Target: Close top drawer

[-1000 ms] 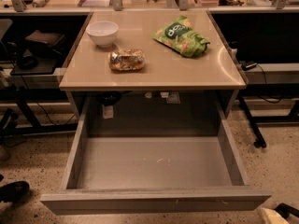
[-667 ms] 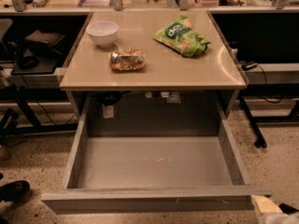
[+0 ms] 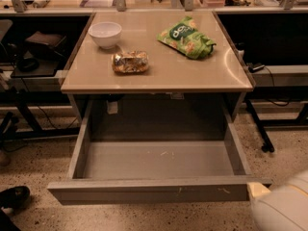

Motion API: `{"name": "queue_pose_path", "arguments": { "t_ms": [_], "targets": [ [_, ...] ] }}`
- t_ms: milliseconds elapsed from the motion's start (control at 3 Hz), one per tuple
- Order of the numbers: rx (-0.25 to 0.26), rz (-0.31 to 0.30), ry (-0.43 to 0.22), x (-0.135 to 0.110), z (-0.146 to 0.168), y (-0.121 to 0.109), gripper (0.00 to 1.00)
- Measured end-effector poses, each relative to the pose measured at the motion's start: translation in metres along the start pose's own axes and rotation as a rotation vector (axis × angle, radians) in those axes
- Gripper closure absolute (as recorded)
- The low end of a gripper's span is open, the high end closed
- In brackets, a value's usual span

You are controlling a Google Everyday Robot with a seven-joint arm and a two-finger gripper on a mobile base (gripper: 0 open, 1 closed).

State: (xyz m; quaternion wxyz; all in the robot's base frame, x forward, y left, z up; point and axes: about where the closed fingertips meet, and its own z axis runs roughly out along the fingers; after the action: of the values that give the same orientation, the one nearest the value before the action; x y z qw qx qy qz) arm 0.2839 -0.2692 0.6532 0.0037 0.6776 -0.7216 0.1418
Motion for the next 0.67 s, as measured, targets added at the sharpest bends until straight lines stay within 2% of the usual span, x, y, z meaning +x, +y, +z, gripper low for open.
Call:
{"name": "queue_pose_path", "arguments": {
  "t_ms": [333,667],
  "targets": [
    [-0.085,-0.044,0.025,-0.024,0.015,-0.065,0.0],
    [-0.203,-0.094,-0.009,-0.036,0.028,-0.072,0.0]
  ]
}}
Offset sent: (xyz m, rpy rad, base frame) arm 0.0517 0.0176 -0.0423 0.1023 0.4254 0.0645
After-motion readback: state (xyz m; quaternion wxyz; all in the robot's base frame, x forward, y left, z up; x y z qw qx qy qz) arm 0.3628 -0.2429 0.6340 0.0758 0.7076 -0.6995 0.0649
